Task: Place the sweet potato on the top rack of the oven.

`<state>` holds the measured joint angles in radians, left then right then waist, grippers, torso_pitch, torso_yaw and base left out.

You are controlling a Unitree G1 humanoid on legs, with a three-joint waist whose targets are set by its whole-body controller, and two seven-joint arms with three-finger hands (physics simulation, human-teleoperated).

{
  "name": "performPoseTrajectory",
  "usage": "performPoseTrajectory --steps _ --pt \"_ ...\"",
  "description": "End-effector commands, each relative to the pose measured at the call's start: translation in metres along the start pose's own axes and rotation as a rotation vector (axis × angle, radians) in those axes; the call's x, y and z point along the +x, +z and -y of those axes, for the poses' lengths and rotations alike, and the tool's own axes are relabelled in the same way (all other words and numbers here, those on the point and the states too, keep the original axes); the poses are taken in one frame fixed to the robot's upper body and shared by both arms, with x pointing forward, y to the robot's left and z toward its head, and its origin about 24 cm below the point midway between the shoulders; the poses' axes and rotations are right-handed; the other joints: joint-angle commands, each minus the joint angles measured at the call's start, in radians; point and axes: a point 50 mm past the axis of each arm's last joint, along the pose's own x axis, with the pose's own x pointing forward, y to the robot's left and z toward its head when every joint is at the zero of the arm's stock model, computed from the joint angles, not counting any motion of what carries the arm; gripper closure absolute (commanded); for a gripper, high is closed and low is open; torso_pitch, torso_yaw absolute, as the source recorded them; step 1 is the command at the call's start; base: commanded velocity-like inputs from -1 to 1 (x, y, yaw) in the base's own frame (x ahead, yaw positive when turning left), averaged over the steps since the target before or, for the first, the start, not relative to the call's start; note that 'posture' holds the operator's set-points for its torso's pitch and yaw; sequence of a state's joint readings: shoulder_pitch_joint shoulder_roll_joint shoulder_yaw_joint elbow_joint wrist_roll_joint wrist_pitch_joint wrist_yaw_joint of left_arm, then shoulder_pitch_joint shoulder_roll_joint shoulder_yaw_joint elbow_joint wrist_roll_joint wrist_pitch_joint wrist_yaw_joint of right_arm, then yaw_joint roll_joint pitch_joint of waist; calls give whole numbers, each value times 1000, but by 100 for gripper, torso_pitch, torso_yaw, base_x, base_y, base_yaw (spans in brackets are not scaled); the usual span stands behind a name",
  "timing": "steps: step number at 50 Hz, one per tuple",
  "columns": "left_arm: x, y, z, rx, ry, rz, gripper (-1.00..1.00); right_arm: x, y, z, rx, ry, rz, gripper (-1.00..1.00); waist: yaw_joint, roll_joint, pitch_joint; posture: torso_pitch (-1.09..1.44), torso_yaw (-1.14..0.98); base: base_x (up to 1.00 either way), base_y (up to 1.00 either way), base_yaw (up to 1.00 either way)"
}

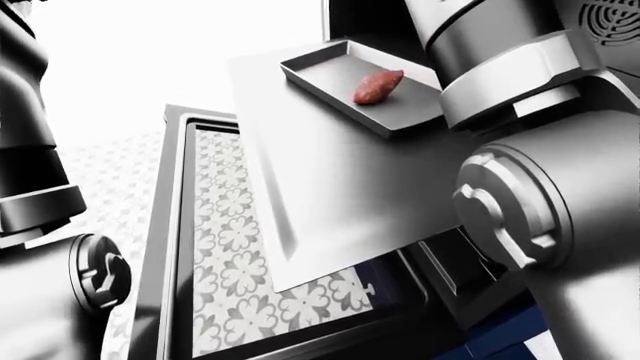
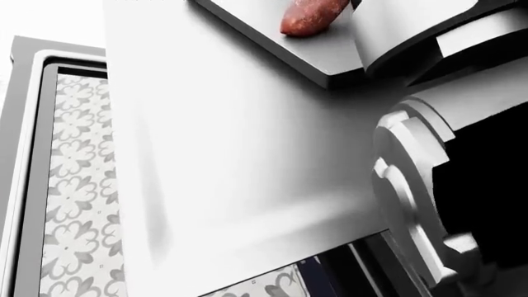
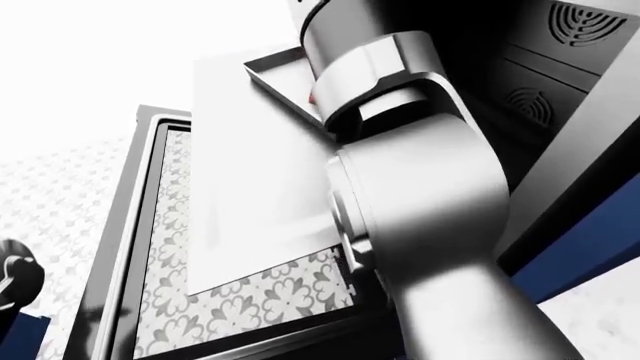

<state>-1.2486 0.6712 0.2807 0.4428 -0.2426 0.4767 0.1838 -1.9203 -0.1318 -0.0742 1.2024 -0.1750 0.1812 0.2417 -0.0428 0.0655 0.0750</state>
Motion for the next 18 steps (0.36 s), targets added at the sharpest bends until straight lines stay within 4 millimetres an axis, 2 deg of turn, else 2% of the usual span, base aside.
performPoseTrajectory --steps 1,7,18 --pt "-2 28 -4 -37 28 129 -100 -4 29 10 -8 -47 122 -100 -1 7 -32 0 0 0 0 0" --pt "-3 31 -6 -50 44 159 -100 -7 38 21 5 -115 192 -100 -1 8 -31 0 0 0 0 0" --pt "-5 33 -12 -93 74 193 -100 -10 50 26 4 -145 270 -100 -4 10 -30 0 0 0 0 0"
